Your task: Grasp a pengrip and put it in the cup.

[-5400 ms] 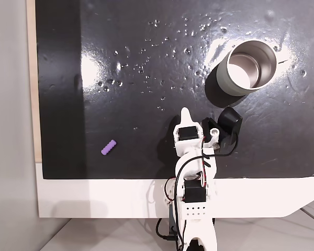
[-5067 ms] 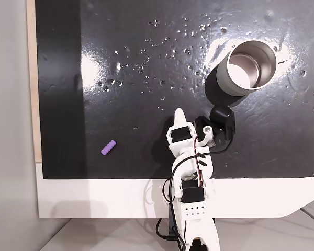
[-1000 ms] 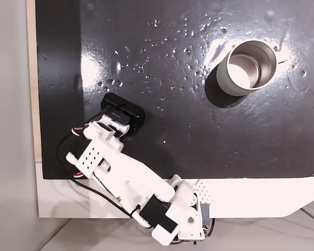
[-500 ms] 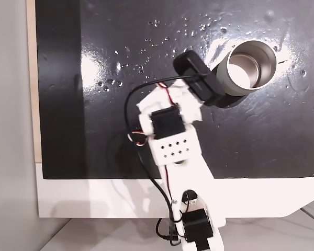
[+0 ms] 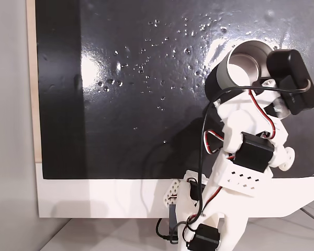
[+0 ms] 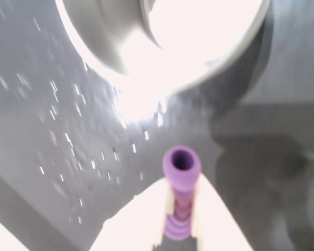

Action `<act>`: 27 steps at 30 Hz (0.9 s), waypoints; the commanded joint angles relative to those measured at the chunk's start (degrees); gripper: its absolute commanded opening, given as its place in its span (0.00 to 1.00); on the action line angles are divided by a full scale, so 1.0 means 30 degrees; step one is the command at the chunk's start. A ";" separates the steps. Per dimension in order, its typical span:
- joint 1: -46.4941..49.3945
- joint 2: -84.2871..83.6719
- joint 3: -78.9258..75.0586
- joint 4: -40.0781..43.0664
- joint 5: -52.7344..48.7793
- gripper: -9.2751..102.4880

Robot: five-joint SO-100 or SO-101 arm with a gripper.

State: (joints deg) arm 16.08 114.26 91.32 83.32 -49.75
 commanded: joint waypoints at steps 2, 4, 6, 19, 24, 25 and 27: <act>0.0732 -0.0117 -0.0146 -0.2227 -0.0674 0.08; 0.0762 -0.0439 -0.0117 -0.3076 -0.0791 0.08; 0.0762 -0.0791 -0.0029 -0.4102 -0.0938 0.08; 0.0762 -0.1758 0.0586 -0.6885 -0.1758 0.09; 0.0645 -0.1025 0.1230 -0.6885 -0.2256 0.33; 0.0586 -0.0850 0.1377 -0.6885 -0.2314 0.37; 0.0469 -0.0527 0.1553 -0.6885 -0.2373 0.38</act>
State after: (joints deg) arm 17.75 108.98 96.24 64.86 -55.99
